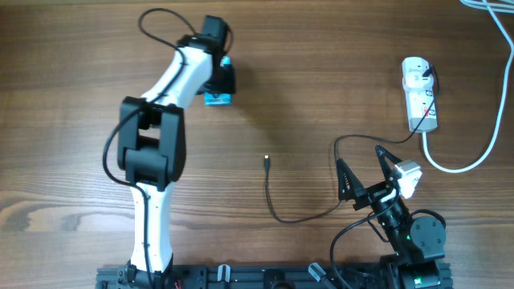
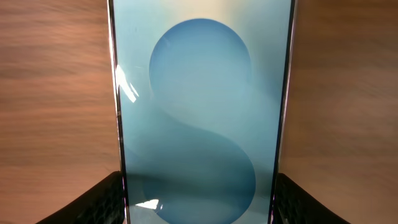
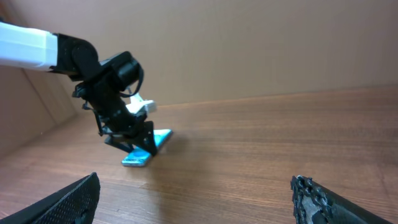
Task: Plug charger to phone and switch on socket
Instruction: 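Lift the phone with the left gripper and carry it toward center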
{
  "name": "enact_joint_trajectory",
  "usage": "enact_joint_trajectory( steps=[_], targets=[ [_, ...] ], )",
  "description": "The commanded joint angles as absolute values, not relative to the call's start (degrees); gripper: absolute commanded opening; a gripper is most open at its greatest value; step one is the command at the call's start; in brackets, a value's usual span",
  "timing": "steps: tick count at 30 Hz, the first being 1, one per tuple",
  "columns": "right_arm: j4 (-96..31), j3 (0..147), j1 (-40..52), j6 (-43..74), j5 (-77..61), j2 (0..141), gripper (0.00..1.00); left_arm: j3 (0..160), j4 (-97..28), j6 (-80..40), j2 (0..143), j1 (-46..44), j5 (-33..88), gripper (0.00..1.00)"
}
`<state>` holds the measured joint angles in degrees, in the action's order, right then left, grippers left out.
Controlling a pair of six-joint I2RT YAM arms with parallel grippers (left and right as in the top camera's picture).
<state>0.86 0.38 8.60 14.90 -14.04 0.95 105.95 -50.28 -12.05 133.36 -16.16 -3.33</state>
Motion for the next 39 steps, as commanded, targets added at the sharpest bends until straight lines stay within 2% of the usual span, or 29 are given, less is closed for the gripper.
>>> enact_joint_trajectory(
  steps=[1, 12, 17, 24, 29, 39],
  targets=[
    [1.0, 0.3, 8.8, 15.2, -13.6, 0.3, 1.00, 105.4, -51.4, -16.8, 129.7, -19.5, -2.4, 0.51],
    [1.0, 0.3, 8.8, 15.2, -13.6, 0.3, 1.00, 105.4, -53.5, -23.5, 127.0, -25.0, -2.4, 0.45],
    [1.0, 0.3, 8.8, 15.2, -13.6, 0.3, 1.00, 105.4, -54.4, -24.6, 121.8, -26.3, -2.4, 0.46],
    [1.0, 0.3, 8.8, 15.2, -13.6, 0.3, 1.00, 105.4, -61.9, -27.6, 116.4, -26.3, -1.3, 0.42],
    [1.0, 0.3, 8.8, 15.2, -13.6, 0.3, 1.00, 105.4, -67.2, -27.7, 116.3, -26.3, 3.1, 0.36],
    [1.0, 0.3, 8.8, 15.2, -13.6, 0.3, 1.00, 105.4, -74.6, -27.7, 116.3, -26.3, 6.5, 0.31]
  ],
)
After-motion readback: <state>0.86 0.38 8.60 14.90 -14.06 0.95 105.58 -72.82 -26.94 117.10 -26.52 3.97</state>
